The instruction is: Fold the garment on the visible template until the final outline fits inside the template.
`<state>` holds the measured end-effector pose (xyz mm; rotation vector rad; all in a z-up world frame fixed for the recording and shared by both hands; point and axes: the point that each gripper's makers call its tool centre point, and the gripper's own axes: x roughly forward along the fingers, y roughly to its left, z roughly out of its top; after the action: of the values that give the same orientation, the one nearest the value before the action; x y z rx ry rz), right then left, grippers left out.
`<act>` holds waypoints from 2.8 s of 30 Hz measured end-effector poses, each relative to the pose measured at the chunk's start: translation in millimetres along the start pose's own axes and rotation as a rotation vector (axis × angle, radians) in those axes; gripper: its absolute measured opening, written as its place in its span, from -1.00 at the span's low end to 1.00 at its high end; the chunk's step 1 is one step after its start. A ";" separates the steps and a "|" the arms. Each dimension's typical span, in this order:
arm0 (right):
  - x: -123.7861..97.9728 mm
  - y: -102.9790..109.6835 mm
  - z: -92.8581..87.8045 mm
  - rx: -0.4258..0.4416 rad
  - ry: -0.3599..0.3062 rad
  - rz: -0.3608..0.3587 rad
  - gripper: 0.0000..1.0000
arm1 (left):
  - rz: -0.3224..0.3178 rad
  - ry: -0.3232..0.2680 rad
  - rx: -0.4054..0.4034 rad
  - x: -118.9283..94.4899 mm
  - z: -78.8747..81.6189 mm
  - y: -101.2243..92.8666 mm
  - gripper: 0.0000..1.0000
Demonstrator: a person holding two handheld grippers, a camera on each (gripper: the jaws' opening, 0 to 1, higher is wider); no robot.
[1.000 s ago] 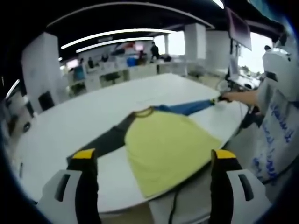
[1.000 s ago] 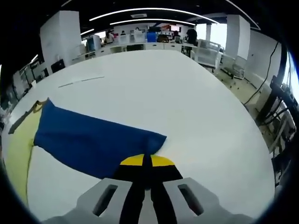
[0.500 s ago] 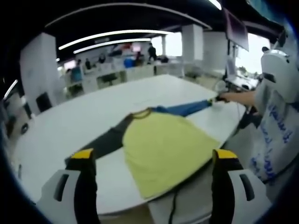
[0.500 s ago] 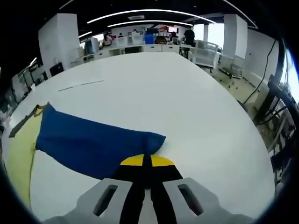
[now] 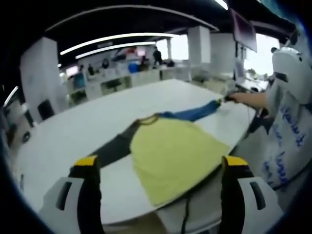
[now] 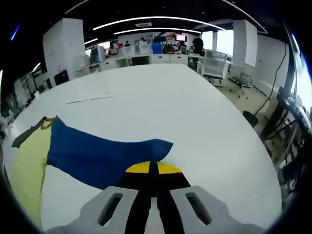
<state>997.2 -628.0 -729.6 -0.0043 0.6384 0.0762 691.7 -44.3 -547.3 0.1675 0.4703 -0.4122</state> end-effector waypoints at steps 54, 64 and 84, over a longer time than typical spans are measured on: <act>-82.2 186.6 145.8 -0.214 -0.267 0.211 -0.96 | -0.099 -0.114 0.005 -22.0 -1.1 35.0 0.97; -83.2 225.5 152.9 -0.221 -0.286 0.274 -0.96 | -0.103 -0.124 0.009 -24.2 0.8 39.1 0.96; -85.9 300.5 152.7 -0.233 -0.308 0.408 -0.95 | -0.115 -0.125 0.018 -31.2 -3.2 36.0 0.97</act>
<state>997.5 -330.2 -549.9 -0.0857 0.3121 0.5359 680.2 -0.2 -533.1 0.1311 0.3540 -0.5367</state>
